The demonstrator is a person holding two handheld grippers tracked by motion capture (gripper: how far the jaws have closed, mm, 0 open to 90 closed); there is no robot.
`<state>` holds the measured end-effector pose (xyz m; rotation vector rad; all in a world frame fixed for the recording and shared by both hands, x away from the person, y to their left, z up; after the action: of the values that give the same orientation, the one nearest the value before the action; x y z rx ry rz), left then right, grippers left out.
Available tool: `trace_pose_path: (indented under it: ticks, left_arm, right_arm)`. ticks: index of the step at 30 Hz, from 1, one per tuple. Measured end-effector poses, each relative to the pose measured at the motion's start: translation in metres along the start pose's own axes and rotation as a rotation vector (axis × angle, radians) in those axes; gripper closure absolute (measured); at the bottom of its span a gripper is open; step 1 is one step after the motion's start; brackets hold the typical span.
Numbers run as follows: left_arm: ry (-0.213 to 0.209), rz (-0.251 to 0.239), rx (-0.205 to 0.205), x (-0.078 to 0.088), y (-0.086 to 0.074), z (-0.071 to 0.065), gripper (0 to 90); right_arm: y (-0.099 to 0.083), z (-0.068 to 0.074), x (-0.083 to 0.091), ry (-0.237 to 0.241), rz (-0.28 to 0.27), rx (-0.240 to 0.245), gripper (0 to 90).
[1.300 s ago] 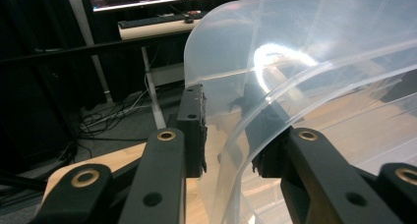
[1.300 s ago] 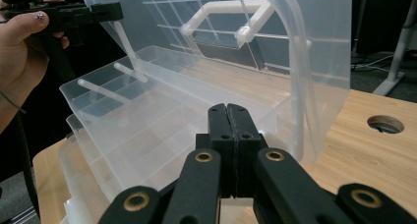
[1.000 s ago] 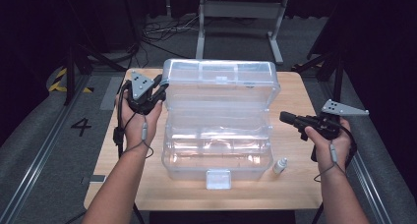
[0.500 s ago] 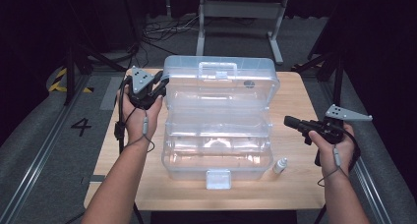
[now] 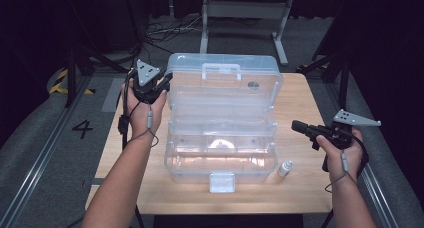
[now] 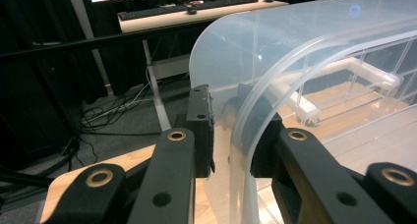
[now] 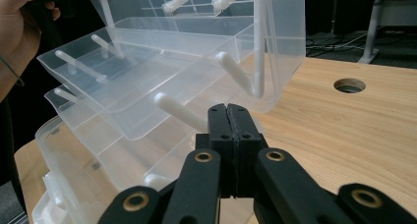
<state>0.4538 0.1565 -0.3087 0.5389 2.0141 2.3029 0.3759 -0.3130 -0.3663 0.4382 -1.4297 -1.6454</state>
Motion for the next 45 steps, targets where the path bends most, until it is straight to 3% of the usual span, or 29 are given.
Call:
trace_pose_path:
  ticks: [11,25,38,45]
  left_arm:
    - [0.006,-0.024,-0.011,-0.012,0.000,0.002,77.6]
    - [-0.017,-0.063,0.024,-0.028,-0.007,0.010,78.1]
    - [-0.021,-0.045,0.046,-0.049,-0.006,0.016,78.5]
    - [-0.024,-0.037,0.029,-0.059,-0.007,0.018,78.7]
  right_arm:
    - [-0.004,-0.005,0.000,-0.003,0.008,-0.012,90.0]
    - [-0.007,-0.008,-0.003,-0.002,0.021,-0.023,90.0]
    - [-0.007,-0.010,-0.002,-0.010,0.032,-0.028,89.9]
    - [-0.006,-0.010,0.001,-0.020,0.037,-0.023,90.0]
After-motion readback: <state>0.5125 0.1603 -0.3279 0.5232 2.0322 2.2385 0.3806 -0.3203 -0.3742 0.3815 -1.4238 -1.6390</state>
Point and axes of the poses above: each handheld gripper's, and its own axes: x roughly backward along the jaws, y roughly out of its top, z roughly to its left, the point moved 2 cm from there along -x, roughly forward along the jaws, and after that the axes turned 6 degrees about y, right-handed, at the moved point
